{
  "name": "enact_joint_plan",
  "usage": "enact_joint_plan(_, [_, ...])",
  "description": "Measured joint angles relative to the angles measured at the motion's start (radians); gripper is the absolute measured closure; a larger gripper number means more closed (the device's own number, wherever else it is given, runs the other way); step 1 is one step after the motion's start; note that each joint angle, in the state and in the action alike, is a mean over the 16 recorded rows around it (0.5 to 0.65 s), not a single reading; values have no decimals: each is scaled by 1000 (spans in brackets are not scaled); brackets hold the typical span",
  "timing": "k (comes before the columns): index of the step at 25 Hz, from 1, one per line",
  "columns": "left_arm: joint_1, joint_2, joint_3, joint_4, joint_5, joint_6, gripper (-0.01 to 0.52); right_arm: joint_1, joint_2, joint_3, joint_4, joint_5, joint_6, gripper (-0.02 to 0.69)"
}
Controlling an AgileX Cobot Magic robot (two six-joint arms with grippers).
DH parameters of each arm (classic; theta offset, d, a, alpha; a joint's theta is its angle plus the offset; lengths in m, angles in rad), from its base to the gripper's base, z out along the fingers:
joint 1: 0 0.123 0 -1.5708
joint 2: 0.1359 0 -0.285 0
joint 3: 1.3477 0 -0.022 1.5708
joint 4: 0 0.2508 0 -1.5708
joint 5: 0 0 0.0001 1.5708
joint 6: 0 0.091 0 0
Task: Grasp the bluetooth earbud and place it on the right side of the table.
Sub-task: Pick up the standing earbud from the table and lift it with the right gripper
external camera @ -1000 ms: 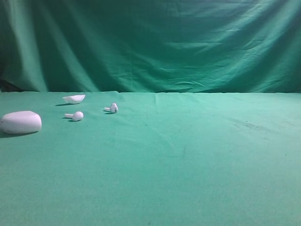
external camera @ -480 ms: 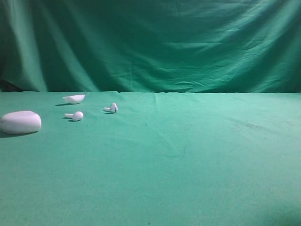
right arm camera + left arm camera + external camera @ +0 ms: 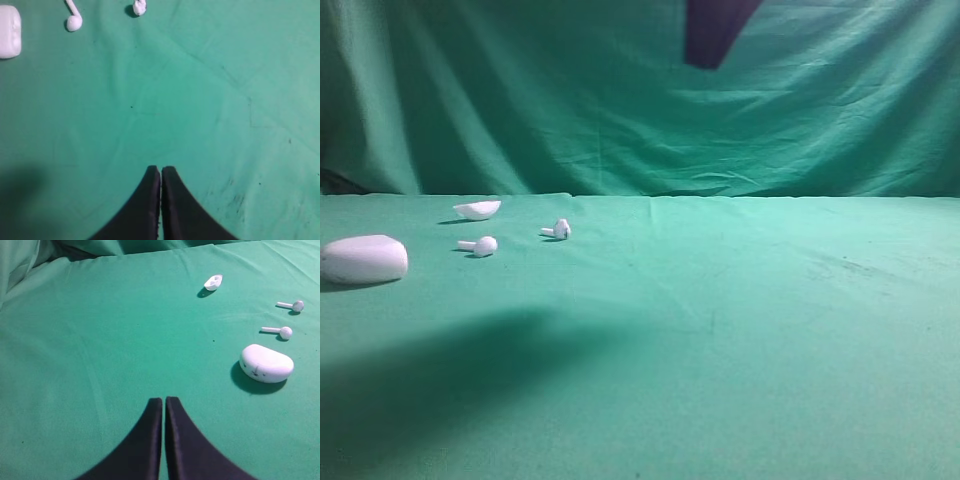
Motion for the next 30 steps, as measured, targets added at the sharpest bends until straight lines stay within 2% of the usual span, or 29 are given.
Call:
enact_joint_plan(6, [0,0,0,0,0,0,514,84,268,-291,-64,117,69,617])
enact_joint_plan(14, [0,0,0,0,0,0,514,131,576,-648,-85,224,107,447])
enact_joint_plan(20, [0,0,0,0,0,0,514,154,739,-830,-106,252,142,329])
enact_joint_plan(23, [0,0,0,0,0,0,514,163,791,-882,-119,249,162,303])
enact_joint_plan(30, [0,0,0,0,0,0,514,169,854,-927,-148,221,211,293])
